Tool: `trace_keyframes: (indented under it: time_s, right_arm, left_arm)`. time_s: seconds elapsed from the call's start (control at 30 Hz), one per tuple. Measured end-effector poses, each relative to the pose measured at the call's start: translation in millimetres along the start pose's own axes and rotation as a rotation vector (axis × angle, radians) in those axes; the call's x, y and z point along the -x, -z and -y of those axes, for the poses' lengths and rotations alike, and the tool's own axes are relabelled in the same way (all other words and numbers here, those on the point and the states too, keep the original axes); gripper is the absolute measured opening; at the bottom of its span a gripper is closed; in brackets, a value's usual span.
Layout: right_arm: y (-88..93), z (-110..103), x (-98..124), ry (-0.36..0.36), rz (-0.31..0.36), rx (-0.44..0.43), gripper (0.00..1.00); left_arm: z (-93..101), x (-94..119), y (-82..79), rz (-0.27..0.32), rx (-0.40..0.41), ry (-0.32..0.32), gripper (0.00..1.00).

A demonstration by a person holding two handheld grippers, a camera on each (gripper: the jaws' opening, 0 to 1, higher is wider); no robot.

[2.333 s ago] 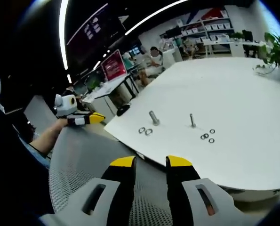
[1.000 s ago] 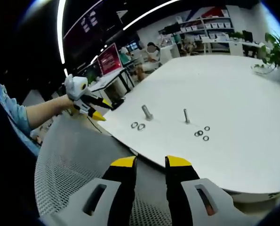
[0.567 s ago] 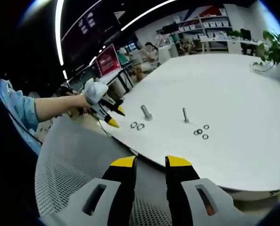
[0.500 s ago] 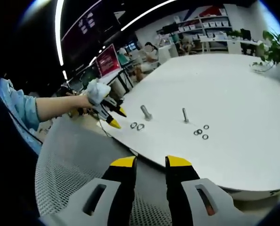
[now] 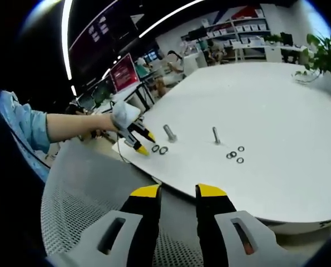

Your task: Place the washer onto the threaded stud by aligning its center hole with the stud, sliding it down to the base, and recovering from edge contact or off-axis alignment until the washer reaches the visible bottom stop.

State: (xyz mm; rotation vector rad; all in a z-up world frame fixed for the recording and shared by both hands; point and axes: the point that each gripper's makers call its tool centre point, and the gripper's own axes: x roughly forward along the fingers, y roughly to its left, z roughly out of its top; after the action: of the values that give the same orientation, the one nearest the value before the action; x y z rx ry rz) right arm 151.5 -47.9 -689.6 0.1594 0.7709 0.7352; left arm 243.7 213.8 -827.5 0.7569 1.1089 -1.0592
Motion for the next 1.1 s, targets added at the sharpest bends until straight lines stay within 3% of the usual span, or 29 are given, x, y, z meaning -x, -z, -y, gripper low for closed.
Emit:
trace_keyframes:
  time_s: [0.37, 0.5, 0.63, 0.7, 0.93, 1.1]
  right_arm:
    - [1.7, 1, -1, 0.005, -0.015, 0.005, 0.27]
    - [2.0, 1, -1, 0.006, -0.018, 0.005, 0.27]
    - [1.7, 1, -1, 0.010, -0.016, 0.003, 0.27]
    - [1.1, 2, -1, 0.012, -0.011, 0.001, 0.27]
    - [0.8, 3, 0, 0.015, -0.007, -0.002, 0.27]
    - [0.3, 3, 0, 0.019, -0.003, -0.005, 0.27]
  left_arm:
    - [-8.5, -8, 4.2, -0.014, -0.013, 0.014, 0.30]
    - [-11.5, -9, 3.9, -0.021, -0.075, -0.009, 0.25]
    - [-12.5, -11, 3.6, -0.026, -0.063, -0.009, 0.25]
    - [-17.4, -11, 3.0, -0.029, -0.025, -0.028, 0.21]
    - [-14.3, -12, 2.1, -0.037, -0.036, -0.028, 0.20]
    - [-15.4, -10, 1.7, -0.029, -0.035, -0.066, 0.19]
